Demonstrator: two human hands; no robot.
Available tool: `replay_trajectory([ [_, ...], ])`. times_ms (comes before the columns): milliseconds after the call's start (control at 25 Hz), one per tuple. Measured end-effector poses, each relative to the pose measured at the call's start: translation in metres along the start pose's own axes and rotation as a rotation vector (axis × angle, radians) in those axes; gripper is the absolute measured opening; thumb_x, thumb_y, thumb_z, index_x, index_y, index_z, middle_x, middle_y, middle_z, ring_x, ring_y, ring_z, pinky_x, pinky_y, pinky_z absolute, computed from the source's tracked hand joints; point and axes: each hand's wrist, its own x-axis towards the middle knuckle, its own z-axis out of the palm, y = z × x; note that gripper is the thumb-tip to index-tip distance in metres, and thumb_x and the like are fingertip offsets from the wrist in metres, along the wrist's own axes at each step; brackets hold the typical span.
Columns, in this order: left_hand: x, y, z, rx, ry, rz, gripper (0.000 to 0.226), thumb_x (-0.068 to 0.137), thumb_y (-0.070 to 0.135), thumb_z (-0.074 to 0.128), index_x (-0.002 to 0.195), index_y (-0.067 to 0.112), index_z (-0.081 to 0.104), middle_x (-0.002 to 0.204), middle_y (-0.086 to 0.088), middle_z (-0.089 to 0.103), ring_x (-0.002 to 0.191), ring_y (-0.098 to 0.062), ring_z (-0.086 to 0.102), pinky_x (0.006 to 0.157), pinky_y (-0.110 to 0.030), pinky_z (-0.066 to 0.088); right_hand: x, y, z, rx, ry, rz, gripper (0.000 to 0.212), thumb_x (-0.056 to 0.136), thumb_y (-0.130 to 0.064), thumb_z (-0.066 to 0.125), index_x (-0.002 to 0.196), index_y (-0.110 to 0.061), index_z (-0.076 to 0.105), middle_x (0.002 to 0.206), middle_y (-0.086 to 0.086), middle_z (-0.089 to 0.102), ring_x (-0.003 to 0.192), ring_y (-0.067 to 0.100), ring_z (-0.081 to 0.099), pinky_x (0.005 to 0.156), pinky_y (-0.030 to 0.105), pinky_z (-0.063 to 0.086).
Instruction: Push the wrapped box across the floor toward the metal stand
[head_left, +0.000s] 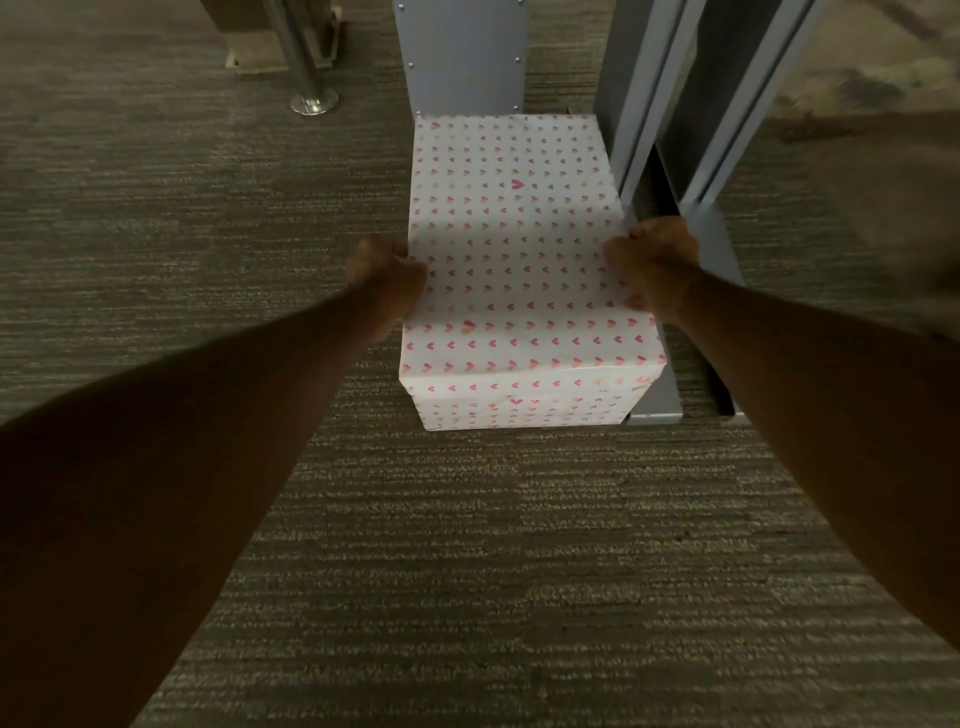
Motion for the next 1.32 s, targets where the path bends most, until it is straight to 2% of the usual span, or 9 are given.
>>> replay_trajectory([
  [120,0.001,0.000,0.006,-0.071,-0.004,-0.031,0.016,0.092,0.018,0.060,0.087,0.027,0.047,0.105,-0.002,0.054,0.102,-0.023,0.061,0.075,-0.036,0.059,0.006,0.003,0.000,-0.031,-0.042,-0.030,0.038,0.092,-0.032,0.067,0.125,-0.014,0.059,0.126,0.010,0.065,0.103,0.028,0.068,0.049,0.023,0.051],
  [200,-0.001,0.000,0.005,-0.043,-0.006,-0.026,0.011,0.093,0.019,0.059,0.100,0.023,0.052,0.113,-0.005,0.058,0.106,-0.024,0.062,0.074,-0.034,0.059,0.005,0.002,-0.001,-0.051,-0.054,-0.056,0.040,0.093,-0.031,0.065,0.128,-0.012,0.057,0.129,0.011,0.063,0.109,0.030,0.066,0.050,0.024,0.051],
  [360,-0.005,0.000,0.003,0.026,-0.015,-0.014,0.029,0.095,0.020,0.057,0.123,0.015,0.055,0.127,-0.011,0.057,0.111,-0.028,0.061,0.084,-0.038,0.058,0.002,0.002,-0.003,-0.094,-0.029,-0.057,0.044,0.094,-0.032,0.065,0.131,-0.010,0.055,0.132,0.013,0.060,0.112,0.032,0.064,0.056,0.026,0.054],
  [520,-0.005,-0.001,0.002,0.055,-0.036,0.005,0.035,0.096,0.021,0.054,0.130,0.014,0.053,0.129,-0.012,0.057,0.111,-0.028,0.060,0.073,-0.031,0.054,-0.003,0.004,-0.005,-0.102,-0.003,-0.060,0.045,0.093,-0.033,0.065,0.131,-0.010,0.056,0.131,0.014,0.061,0.110,0.031,0.066,0.073,0.037,0.062],
  [680,-0.010,-0.002,0.005,0.207,-0.042,0.109,0.048,0.096,0.033,0.052,0.140,0.014,0.044,0.139,-0.014,0.050,0.124,-0.031,0.051,0.078,-0.033,0.048,-0.016,0.006,-0.002,-0.188,0.035,-0.172,0.059,0.092,-0.043,0.064,0.139,-0.012,0.048,0.135,0.014,0.057,0.115,0.032,0.062,0.085,0.041,0.060],
  [840,-0.027,-0.010,0.000,0.656,0.013,0.500,0.085,0.085,0.057,0.054,0.151,0.015,0.022,0.156,-0.018,0.027,0.143,-0.038,0.024,0.111,-0.052,0.029,-0.039,0.011,-0.003,-0.548,0.098,-0.499,0.085,0.088,-0.056,0.059,0.153,-0.013,0.025,0.157,0.018,0.034,0.144,0.038,0.032,0.114,0.053,0.035],
  [960,-0.051,-0.010,-0.008,0.781,0.015,0.675,0.104,0.079,0.067,0.055,0.154,0.013,0.007,0.162,-0.020,0.010,0.147,-0.039,0.012,0.116,-0.050,0.013,-0.071,0.015,-0.006,-0.738,0.114,-0.622,0.102,0.086,-0.067,0.052,0.157,-0.009,0.008,0.165,0.019,0.013,0.153,0.036,0.011,0.123,0.053,0.013],
  [1080,-0.081,-0.006,-0.025,0.889,-0.028,0.739,0.109,0.079,0.072,0.049,0.154,0.011,-0.001,0.163,-0.018,-0.002,0.150,-0.034,-0.002,0.116,-0.043,-0.003,-0.112,0.013,-0.012,-0.810,0.062,-0.609,0.107,0.085,-0.073,0.045,0.157,-0.007,0.001,0.167,0.019,0.003,0.154,0.035,0.002,0.124,0.052,0.006],
  [1320,-0.156,0.028,-0.089,0.999,-0.130,0.862,0.108,0.081,0.075,0.039,0.153,0.006,-0.003,0.163,-0.020,-0.008,0.149,-0.034,-0.008,0.118,-0.044,-0.005,-0.212,-0.015,-0.049,-0.861,0.061,-0.583,0.110,0.084,-0.080,0.029,0.157,-0.006,-0.008,0.166,0.019,-0.006,0.154,0.034,-0.006,0.124,0.051,0.003],
])
